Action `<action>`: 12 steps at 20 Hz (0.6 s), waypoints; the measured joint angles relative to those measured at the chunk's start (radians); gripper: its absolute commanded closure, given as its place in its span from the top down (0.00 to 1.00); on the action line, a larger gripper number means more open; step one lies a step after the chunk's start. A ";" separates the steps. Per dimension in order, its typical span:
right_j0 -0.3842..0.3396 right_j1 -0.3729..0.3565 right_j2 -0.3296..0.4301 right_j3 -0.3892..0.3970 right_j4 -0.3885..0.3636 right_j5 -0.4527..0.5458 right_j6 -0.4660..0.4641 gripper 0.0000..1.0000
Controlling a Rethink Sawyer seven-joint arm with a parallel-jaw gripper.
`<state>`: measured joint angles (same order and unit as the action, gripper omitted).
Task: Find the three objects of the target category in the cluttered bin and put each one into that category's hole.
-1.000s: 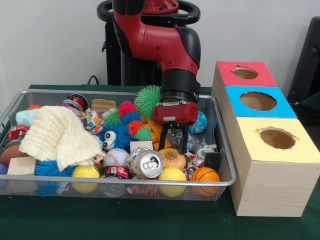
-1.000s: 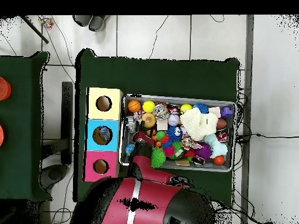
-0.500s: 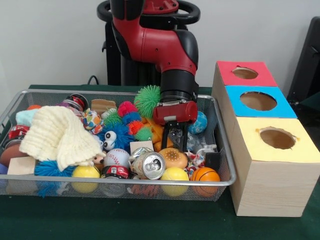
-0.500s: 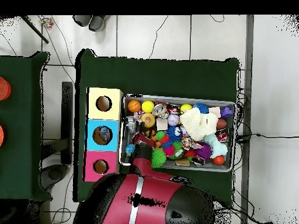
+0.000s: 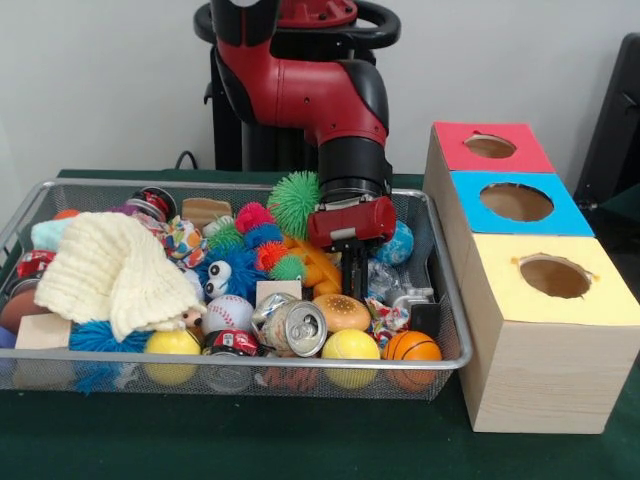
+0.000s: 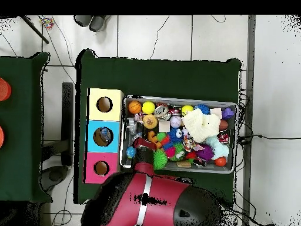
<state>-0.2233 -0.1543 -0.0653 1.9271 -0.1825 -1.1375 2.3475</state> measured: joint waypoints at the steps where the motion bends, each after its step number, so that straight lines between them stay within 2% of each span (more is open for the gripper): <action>1: -0.009 -0.003 0.007 -0.005 -0.015 0.024 0.000 0.00; 8: -0.055 -0.017 0.051 -0.044 -0.083 0.199 -0.001 0.00; 12: -0.085 -0.040 0.067 -0.041 -0.121 0.262 -0.001 0.00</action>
<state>-0.3081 -0.1945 0.0021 1.8857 -0.3031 -0.8753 2.3469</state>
